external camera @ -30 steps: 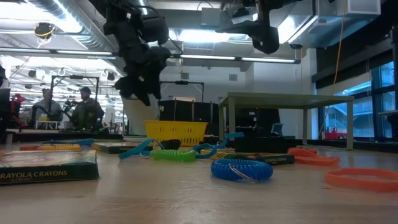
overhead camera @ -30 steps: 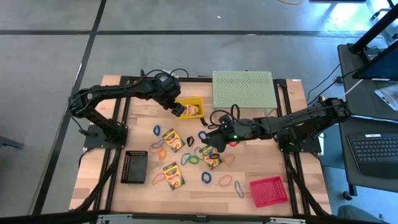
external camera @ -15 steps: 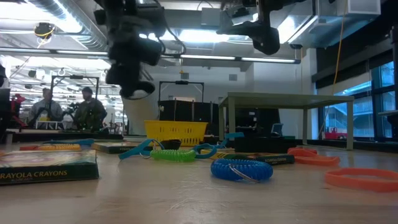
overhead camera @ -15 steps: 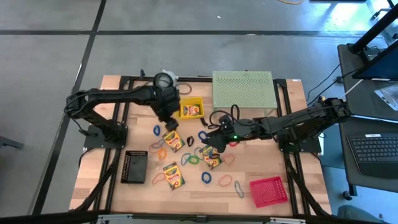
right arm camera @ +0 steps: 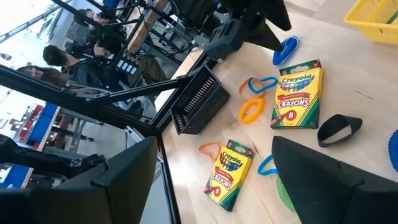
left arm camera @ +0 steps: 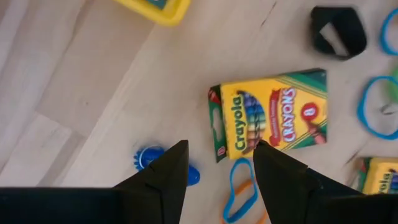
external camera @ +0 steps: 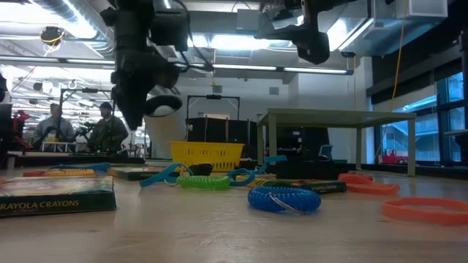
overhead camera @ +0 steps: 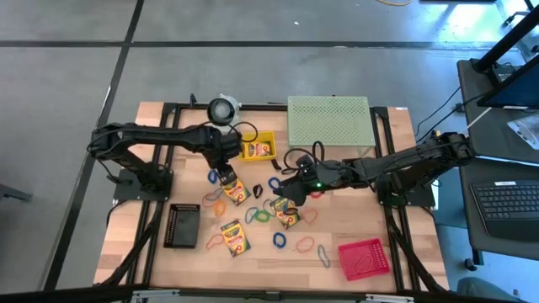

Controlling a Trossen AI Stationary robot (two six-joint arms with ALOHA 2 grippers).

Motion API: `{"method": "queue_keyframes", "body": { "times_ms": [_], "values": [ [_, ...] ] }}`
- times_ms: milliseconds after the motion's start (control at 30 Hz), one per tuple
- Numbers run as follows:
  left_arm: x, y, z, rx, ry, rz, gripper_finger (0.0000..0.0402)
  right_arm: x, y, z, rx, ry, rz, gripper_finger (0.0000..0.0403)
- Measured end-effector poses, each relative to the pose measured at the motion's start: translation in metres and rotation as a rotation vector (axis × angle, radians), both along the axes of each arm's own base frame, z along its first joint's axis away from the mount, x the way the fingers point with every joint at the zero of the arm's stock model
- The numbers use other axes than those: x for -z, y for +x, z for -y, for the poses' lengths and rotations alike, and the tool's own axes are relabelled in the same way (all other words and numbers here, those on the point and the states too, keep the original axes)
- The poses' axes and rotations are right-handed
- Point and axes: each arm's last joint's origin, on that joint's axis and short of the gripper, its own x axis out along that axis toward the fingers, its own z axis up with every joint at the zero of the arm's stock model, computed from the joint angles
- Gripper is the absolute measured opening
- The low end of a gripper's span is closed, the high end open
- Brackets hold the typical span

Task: Pick & Place Office Desk Supplies
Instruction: Put the crayon box into the yellow bin

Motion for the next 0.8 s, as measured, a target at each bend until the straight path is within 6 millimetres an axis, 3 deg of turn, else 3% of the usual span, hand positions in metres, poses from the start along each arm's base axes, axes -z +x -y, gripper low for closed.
{"method": "queue_keyframes", "body": {
  "times_ms": [233,800],
  "values": [
    [0.029,-0.006,0.002,-0.046,-0.037,0.021,0.0175,-0.001,0.000,0.000,0.001,0.005,0.009,0.0318],
    [0.049,-0.010,0.001,-0.037,-0.024,0.069,0.0158,-0.001,0.000,-0.001,-0.013,0.012,0.013,0.0318]
  ]
}}
